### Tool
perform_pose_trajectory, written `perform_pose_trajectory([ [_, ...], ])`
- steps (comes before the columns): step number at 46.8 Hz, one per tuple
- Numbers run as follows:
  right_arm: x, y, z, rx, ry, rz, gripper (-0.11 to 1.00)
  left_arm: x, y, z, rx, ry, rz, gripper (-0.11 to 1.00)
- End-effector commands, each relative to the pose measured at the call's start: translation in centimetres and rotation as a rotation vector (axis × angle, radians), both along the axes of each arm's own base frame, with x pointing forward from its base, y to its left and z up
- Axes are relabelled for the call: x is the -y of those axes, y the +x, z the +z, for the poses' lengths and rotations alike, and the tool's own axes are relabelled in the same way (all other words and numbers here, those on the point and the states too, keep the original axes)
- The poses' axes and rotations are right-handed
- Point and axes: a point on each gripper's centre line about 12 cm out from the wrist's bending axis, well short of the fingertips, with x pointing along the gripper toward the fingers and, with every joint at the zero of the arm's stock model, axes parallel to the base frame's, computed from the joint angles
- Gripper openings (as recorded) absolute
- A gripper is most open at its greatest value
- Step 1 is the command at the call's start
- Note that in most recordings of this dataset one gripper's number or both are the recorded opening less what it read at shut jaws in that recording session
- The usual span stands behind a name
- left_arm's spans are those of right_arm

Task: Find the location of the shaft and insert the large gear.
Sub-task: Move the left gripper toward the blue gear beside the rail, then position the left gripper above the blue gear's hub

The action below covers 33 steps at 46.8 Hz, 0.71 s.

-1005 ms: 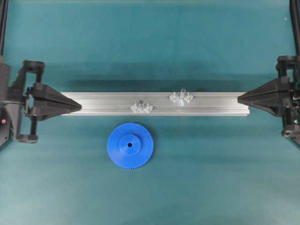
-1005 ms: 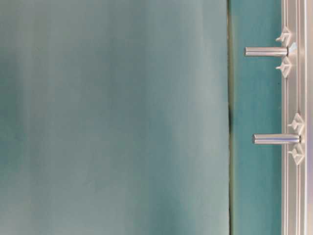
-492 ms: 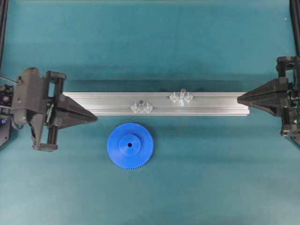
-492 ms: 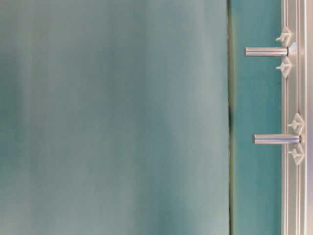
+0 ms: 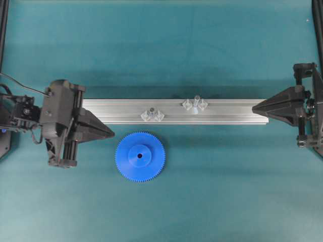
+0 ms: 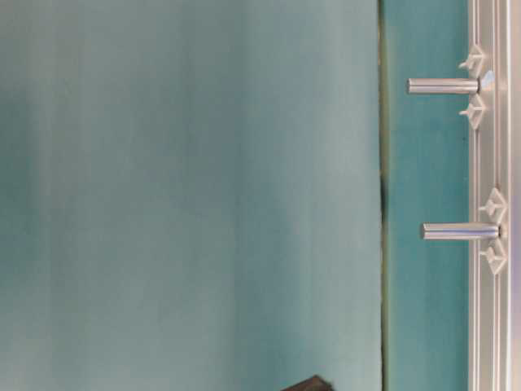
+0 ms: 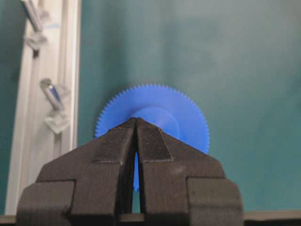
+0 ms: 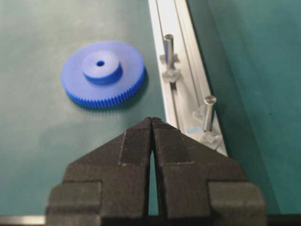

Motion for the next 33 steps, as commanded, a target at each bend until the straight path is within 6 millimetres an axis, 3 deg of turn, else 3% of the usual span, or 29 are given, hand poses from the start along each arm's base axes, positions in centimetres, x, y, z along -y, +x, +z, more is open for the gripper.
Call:
perform_pose_trajectory([
  [1, 0.1, 0.3, 0.5, 0.013, 0.010, -0.010, 0.01, 0.4, 0.8, 1.0, 0.025, 0.000, -0.012, 0.01],
  [22, 0.6, 0.2, 0.3, 0.008, 0.007, -0.030, 0.01, 0.8, 3.3, -0.2, -0.046, -0.030, 0.007, 0.01],
  [33, 0.6, 0.1, 0.0, -0.001, 0.007, -0.032, 0.01, 1.5, 4.4, -1.9, -0.121, -0.019, -0.009, 0.01],
])
